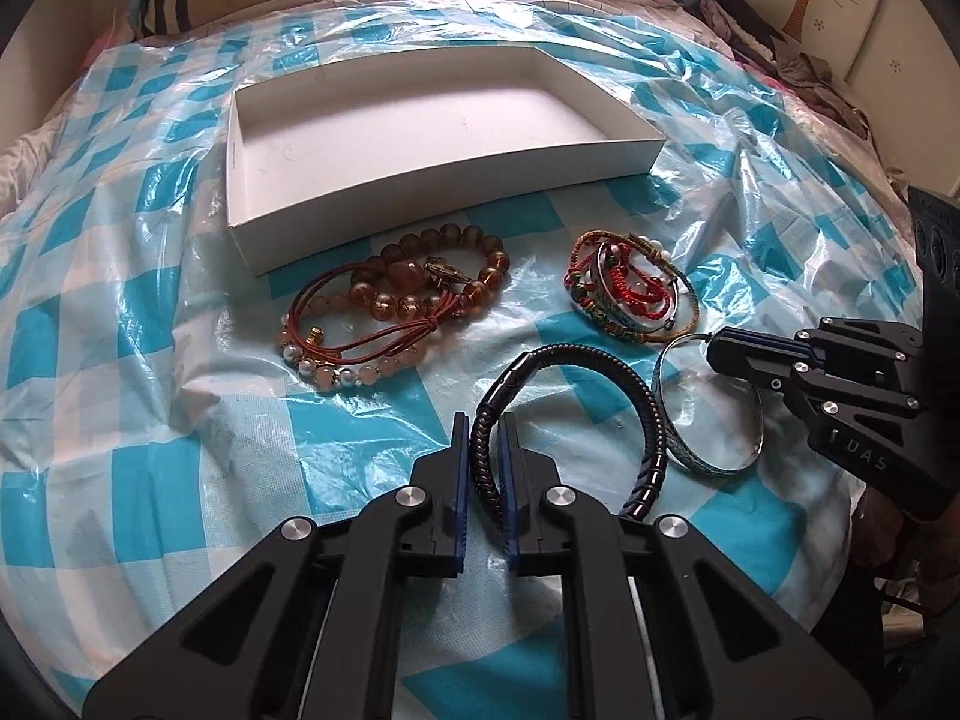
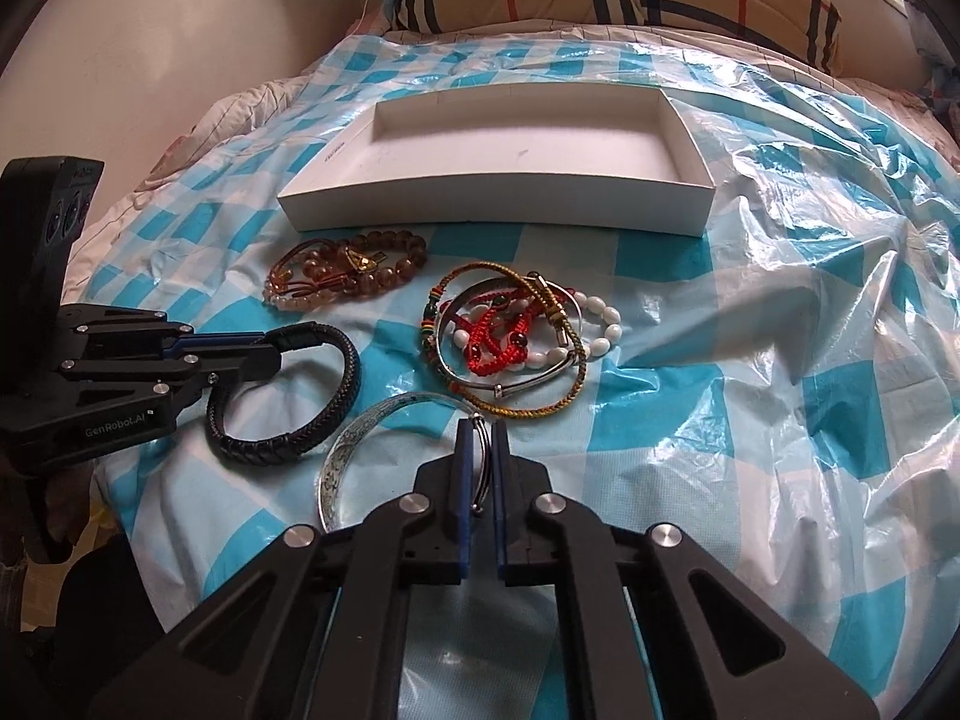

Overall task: Organize jewelry
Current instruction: 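Grasp black braided bracelet with left tool while right tool grasps silver bangle, then carry black bracelet in left tool while right tool carries silver bangle into box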

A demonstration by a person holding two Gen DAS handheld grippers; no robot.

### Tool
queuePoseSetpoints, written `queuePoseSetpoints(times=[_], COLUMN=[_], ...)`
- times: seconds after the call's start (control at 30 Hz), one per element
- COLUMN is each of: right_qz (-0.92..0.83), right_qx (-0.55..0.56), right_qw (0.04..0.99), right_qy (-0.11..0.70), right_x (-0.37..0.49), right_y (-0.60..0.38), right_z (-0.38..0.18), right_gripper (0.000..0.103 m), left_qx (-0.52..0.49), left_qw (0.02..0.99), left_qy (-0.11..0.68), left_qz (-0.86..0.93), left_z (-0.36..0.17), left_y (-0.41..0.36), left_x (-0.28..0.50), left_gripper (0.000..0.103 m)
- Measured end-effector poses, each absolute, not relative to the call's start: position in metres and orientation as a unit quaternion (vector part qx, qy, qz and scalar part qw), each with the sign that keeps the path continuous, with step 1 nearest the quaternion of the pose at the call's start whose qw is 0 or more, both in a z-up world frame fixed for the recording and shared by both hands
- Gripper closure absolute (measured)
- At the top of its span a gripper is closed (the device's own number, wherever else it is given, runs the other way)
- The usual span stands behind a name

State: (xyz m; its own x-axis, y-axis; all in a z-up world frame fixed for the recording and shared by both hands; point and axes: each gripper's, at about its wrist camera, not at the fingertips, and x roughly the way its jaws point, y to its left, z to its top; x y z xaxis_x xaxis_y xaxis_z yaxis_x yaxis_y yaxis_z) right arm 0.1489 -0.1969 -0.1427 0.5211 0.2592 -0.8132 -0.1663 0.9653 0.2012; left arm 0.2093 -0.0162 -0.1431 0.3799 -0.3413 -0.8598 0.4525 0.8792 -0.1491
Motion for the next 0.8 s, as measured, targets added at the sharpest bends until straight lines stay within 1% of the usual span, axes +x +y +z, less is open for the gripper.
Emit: queuePoseSetpoints(times=[0.37,0.8], right_qz=[0.102,0.109], right_qx=[0.076,0.077], right_qw=[0.894,0.913], right_qy=[0.429,0.385], right_x=[0.148,0.187], right_y=[-0.213,-0.209], right_z=[-0.117,-0.093], right_gripper=[0.097,0.098], left_qx=[0.021,-0.012], left_qw=[0.862,0.891], left_qy=[0.456,0.415], left_qz=[-0.219,-0.182], left_z=[-0.105,-0.085], left_y=[0.001,0.010], left_x=[0.212,0.242], left_gripper=[0.095,0.095])
